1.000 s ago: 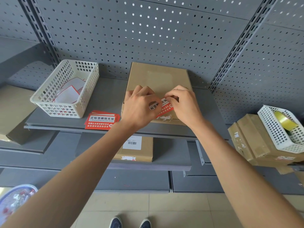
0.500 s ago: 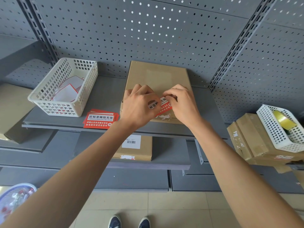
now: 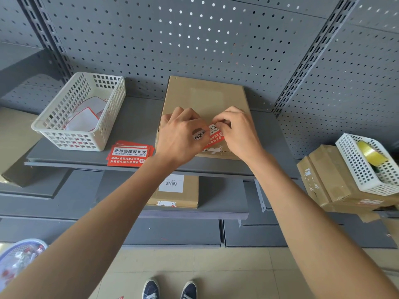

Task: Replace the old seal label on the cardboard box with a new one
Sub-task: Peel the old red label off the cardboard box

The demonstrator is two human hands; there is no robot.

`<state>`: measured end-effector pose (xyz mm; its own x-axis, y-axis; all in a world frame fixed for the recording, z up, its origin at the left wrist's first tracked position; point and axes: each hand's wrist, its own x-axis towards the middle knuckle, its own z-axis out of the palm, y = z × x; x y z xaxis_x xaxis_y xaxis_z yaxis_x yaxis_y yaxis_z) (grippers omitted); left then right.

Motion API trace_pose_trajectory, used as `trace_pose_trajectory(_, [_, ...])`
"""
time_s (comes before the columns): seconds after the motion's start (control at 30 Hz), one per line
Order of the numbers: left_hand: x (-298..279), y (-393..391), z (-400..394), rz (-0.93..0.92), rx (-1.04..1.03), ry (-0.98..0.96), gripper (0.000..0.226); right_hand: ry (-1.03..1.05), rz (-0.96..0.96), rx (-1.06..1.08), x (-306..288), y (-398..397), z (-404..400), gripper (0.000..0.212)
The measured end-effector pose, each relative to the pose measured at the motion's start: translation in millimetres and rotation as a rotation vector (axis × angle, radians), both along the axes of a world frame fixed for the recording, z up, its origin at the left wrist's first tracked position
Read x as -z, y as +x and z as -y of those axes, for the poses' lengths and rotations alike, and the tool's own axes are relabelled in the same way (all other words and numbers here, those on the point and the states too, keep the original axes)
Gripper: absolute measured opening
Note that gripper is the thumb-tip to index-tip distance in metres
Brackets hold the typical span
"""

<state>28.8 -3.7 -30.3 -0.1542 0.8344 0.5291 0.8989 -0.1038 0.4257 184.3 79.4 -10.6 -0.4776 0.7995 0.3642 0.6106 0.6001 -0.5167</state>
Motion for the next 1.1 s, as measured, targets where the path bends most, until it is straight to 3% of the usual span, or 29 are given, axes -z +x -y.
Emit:
trace_pose_trajectory(0.67, [-1.2,0.1,0.7,0.008,0.003,-0.004,0.014,-0.109,0.110,0.019,-15.4,-3.0,-5.1,0.013])
trace_pose_trajectory(1.1, [-1.4,0.2,1.6,0.005,-0.001,-0.005,0.014,-0.085,0.062,0.039,-8.7,-1.2,-1.0,0.015])
